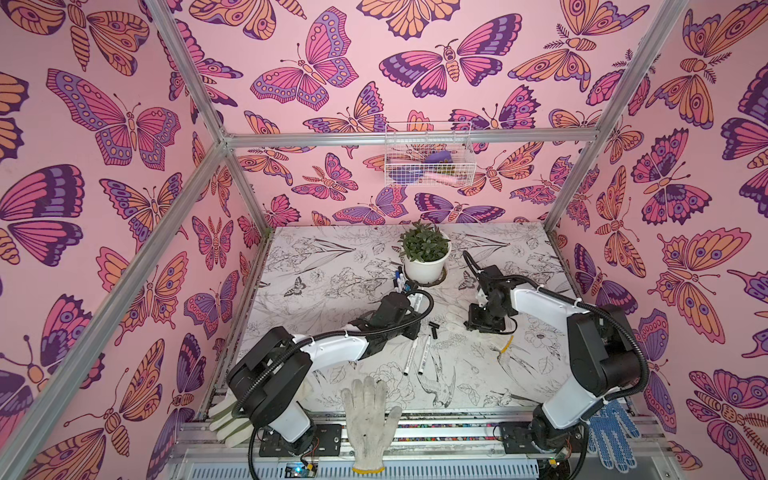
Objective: Insert the pens into the pen caps
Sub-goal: 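Lower the right gripper and grasp a black cap on the glove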
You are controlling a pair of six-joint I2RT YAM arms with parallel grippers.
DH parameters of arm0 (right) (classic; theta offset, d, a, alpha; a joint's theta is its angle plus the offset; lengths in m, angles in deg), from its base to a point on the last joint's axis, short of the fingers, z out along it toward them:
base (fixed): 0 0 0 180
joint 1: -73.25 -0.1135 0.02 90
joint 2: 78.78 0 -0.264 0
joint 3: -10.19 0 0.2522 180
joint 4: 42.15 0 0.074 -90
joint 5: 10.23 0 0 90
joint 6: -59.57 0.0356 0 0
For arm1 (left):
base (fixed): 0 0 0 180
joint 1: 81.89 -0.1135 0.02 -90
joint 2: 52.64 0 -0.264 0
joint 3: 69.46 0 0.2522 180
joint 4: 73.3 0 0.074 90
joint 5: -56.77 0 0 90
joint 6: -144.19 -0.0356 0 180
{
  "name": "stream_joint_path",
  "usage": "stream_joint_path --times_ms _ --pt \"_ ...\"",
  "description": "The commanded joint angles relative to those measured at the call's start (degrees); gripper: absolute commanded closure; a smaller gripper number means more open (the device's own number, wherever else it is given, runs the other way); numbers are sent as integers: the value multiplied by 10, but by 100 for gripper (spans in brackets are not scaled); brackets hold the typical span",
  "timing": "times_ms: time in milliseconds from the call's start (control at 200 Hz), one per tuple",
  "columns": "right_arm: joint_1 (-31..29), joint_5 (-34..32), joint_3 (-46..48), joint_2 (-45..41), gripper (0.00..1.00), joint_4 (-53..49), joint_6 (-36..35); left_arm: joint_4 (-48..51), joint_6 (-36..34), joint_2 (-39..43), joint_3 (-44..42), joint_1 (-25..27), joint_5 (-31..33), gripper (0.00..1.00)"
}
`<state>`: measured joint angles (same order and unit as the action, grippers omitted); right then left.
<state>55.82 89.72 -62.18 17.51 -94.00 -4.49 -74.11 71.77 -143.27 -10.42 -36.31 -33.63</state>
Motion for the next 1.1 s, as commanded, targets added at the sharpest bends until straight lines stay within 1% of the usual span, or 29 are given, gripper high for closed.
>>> stream_joint_path --times_ms 0,90,200,345,421,551,786,1021,1097 --pt "-1 26 -25 -5 55 -1 7 3 -5 7 -5 -5 1 100" --pt "-1 42 -27 -8 55 3 16 3 -4 7 -5 -6 0 100" --pt "-3 41 -24 -7 56 4 14 3 -4 8 -6 -6 1 100" --pt "-19 20 -28 7 58 0 -2 2 -1 8 -6 -6 2 100" --pt "-28 11 -33 18 62 -3 -4 3 3 5 -5 -6 1 100" --pt "-46 -21 -36 33 65 -14 -13 3 4 5 -4 -7 0 100" --pt "-47 -62 -31 37 72 -6 -1 3 7 9 -7 -7 2 100" --pt "-51 -54 -38 60 74 3 10 3 5 5 -3 -7 -1 100" --pt "-51 -48 -38 54 81 6 11 3 6 5 -3 -7 -1 100"
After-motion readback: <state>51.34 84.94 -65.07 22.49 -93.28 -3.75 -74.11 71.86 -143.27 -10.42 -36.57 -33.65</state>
